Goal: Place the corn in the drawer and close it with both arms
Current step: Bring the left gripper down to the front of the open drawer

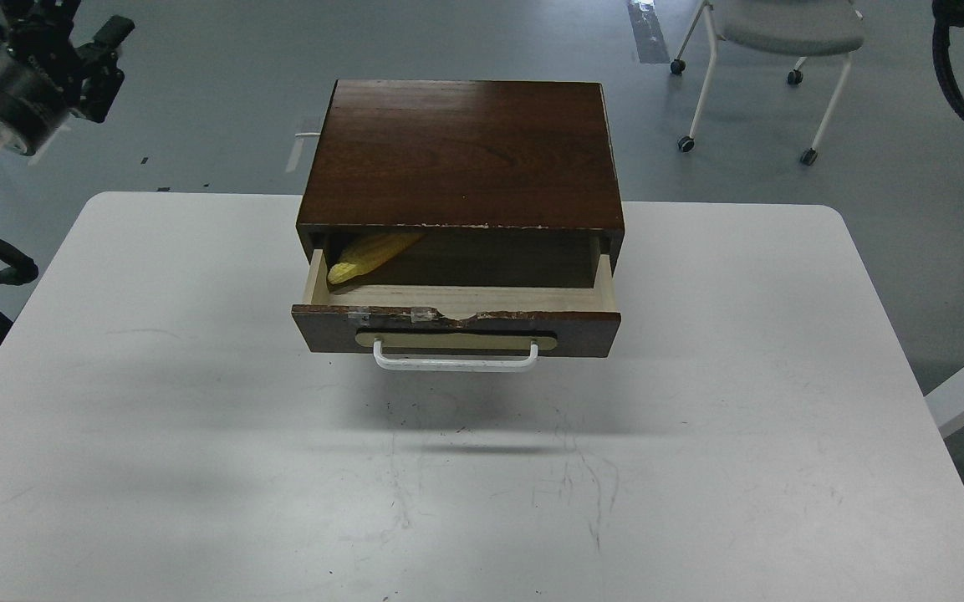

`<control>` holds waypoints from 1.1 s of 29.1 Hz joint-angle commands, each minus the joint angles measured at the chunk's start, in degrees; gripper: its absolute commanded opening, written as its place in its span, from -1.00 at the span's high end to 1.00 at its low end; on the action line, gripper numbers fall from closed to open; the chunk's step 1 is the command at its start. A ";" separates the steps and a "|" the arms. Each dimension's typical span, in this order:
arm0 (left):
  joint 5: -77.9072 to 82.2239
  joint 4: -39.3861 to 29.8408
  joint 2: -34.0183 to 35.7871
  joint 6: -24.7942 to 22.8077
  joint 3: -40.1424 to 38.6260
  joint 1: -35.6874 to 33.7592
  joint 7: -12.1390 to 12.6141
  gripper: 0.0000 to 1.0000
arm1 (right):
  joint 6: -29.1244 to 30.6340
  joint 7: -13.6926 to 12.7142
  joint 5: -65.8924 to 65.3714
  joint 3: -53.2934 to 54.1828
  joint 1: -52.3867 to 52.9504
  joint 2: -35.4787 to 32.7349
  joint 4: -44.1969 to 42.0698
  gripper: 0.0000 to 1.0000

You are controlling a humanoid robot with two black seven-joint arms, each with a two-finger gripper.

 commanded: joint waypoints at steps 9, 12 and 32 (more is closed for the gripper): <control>44.43 -29.34 -3.87 0.02 0.25 -3.58 0.01 1.00 | 2.15 0.71 29.97 17.42 -17.79 -0.32 -6.41 -1.00; 56.89 -31.63 -7.90 0.02 1.22 -2.79 0.01 1.00 | 2.85 3.08 36.82 23.21 -23.13 0.56 -7.65 -1.00; 88.07 -32.52 -12.23 0.02 14.93 -3.05 0.01 1.00 | 7.95 9.33 41.59 32.99 -34.85 6.98 -7.74 -1.00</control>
